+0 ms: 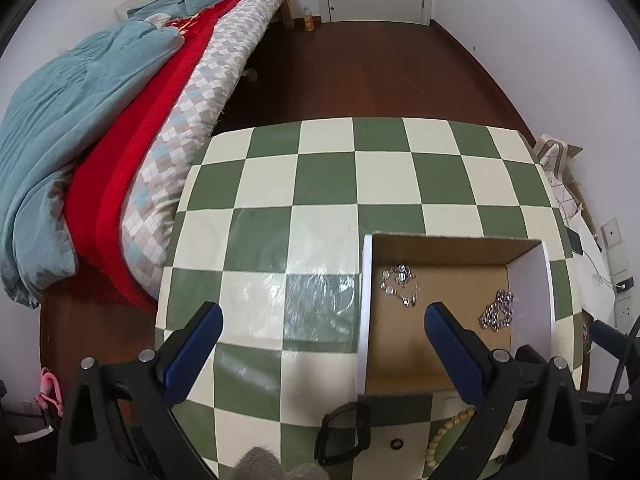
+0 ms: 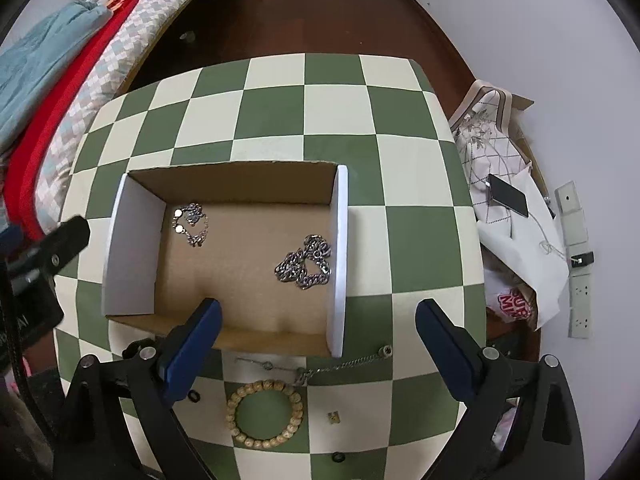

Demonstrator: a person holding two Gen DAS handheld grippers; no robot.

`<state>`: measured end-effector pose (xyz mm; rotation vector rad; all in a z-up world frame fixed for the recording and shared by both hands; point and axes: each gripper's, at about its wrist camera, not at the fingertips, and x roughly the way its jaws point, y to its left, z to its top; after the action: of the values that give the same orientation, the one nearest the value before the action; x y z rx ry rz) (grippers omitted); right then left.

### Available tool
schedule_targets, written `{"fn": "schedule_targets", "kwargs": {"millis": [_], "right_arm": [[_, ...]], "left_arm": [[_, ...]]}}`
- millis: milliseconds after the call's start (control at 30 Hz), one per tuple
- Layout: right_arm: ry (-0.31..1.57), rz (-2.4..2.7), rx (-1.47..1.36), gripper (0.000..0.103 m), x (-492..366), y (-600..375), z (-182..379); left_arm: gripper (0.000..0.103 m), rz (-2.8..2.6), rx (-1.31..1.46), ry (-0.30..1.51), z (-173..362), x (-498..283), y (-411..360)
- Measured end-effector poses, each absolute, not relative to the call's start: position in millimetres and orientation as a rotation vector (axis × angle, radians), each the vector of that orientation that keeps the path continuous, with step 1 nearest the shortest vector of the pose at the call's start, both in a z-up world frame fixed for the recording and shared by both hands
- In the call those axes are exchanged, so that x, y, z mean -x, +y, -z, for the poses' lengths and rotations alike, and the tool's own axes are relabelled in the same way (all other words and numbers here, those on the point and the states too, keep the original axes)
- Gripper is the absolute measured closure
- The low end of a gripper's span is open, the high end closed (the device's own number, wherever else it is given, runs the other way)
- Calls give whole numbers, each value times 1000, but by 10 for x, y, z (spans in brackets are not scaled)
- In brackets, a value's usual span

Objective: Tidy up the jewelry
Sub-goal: 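Withdraw both open grippers from the box back toward the remaining jewelry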

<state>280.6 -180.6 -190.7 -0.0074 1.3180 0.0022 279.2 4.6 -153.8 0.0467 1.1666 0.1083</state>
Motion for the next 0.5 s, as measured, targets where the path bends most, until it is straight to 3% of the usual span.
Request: {"fn": "schedule_targets", "kwargs": {"millis": [500], "right_arm": [[1156,52,8,5,-2267,-1883,1339]], "left_arm": [[0,-108,-49,1040,1063,-2223,137]]}}
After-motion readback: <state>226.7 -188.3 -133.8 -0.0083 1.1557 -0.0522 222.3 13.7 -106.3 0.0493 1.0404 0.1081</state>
